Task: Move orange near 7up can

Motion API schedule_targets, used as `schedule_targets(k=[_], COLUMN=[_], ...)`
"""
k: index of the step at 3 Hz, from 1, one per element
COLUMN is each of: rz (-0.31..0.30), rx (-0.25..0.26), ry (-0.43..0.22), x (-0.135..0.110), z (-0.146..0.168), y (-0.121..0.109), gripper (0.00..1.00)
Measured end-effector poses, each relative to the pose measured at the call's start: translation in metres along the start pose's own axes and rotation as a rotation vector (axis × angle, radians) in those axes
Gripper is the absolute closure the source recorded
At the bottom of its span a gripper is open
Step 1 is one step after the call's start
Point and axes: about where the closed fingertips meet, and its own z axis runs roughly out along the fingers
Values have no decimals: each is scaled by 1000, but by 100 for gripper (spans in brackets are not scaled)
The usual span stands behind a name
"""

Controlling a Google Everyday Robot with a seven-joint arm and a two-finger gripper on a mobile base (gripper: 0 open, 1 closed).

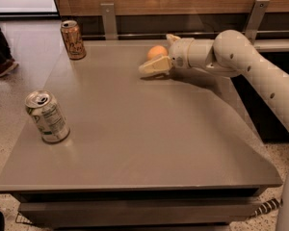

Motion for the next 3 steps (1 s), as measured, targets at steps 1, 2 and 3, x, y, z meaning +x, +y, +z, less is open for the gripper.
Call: schedule_targets(k=[1, 2, 3], rz=[3, 3, 3], rx=[-7, -11, -16], ry=[-2, -3, -3], x=[2, 2, 1], z=[5, 8, 10], y=[2, 3, 5], gripper=[15, 38, 61])
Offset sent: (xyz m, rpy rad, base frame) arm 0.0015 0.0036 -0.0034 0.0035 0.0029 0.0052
